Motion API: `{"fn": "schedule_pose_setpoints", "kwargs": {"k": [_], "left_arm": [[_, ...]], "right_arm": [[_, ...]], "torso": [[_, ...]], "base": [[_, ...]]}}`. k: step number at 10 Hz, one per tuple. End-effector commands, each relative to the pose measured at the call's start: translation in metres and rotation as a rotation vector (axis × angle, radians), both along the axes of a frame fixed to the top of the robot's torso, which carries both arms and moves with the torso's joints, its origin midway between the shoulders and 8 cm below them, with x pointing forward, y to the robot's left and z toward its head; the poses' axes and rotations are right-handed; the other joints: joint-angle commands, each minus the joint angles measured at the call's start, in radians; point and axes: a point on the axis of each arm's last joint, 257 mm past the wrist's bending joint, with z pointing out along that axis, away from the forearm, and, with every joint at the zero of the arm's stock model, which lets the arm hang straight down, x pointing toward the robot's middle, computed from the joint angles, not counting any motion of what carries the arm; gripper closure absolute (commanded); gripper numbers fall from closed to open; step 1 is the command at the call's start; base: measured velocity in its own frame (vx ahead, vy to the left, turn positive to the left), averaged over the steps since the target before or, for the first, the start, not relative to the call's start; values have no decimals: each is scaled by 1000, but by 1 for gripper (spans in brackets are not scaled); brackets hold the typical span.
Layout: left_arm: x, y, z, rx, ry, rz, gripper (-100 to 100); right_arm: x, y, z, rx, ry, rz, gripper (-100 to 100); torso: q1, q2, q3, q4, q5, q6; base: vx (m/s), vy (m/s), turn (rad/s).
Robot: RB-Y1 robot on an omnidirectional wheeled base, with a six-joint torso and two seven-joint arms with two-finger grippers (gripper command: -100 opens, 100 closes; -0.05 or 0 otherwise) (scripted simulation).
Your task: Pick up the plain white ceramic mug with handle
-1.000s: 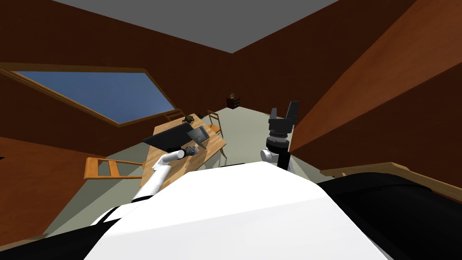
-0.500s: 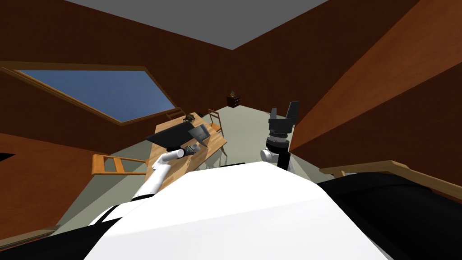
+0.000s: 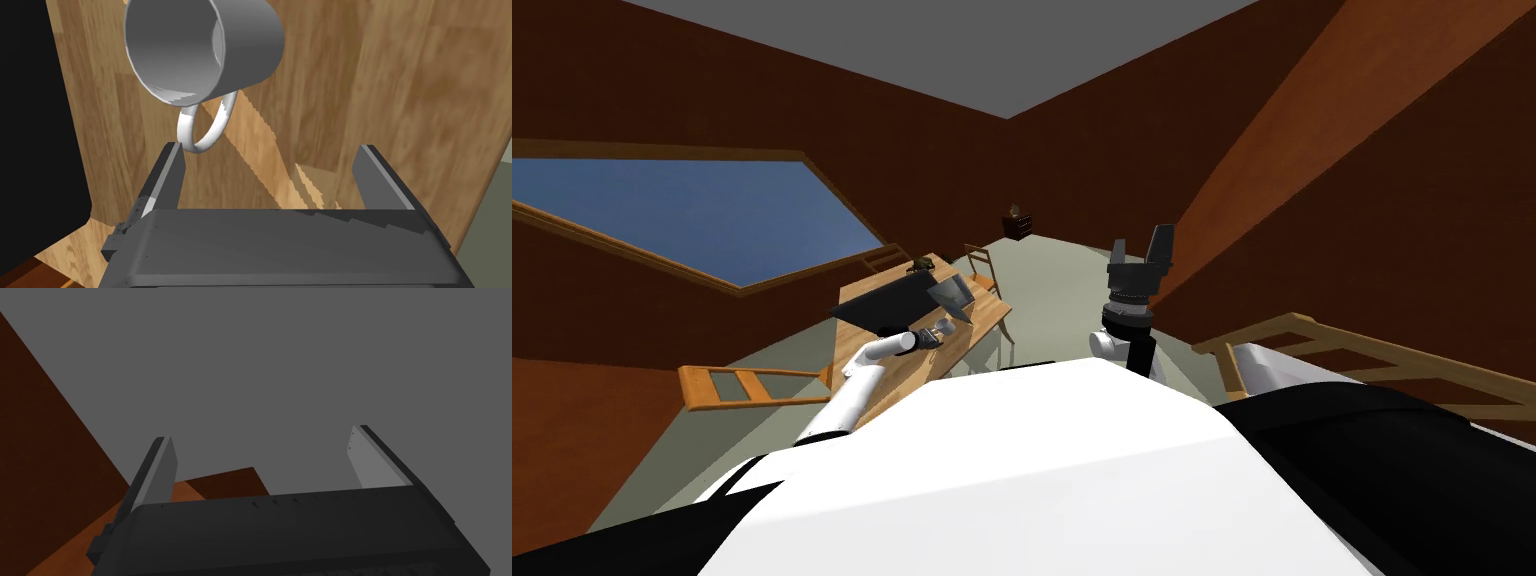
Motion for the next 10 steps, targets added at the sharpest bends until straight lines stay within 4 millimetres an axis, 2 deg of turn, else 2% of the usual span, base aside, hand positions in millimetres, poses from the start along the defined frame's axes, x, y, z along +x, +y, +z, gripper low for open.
{"fn": "schedule_pose_setpoints", "kwargs": {"k": [1,4,5,6,9,10], "left_arm": [[-10,11,-3,-9,29,29,-100],[-12,15,-3,-8,33,36,-100],[-12,15,-3,-8,33,38,0],[-11,17,-8,-7,31,51,-100],[-8,20,-18,-4,28,75,-100],[-9,19,-15,-5,30,70,-100]], "right_arm": [[0,0,0,0,0,0,0],[0,0,0,0,0,0,0],[0,0,0,0,0,0,0],[0,0,0,0,0,0,0],[0,0,0,0,0,0,0],[0,0,0,0,0,0,0]], "torso": [[0,0,0,0,0,0],[4,-12,-7,-3,1,0],[0,-9,-6,-3,0,0],[-3,-6,-4,-2,0,0],[-3,-2,-1,-1,0,0],[-3,-2,-1,-1,-1,0]], "base": [[71,85,-175],[106,101,-34],[10,12,-1],[-9,19,-85],[-32,32,-97],[-15,13,-18]]}}
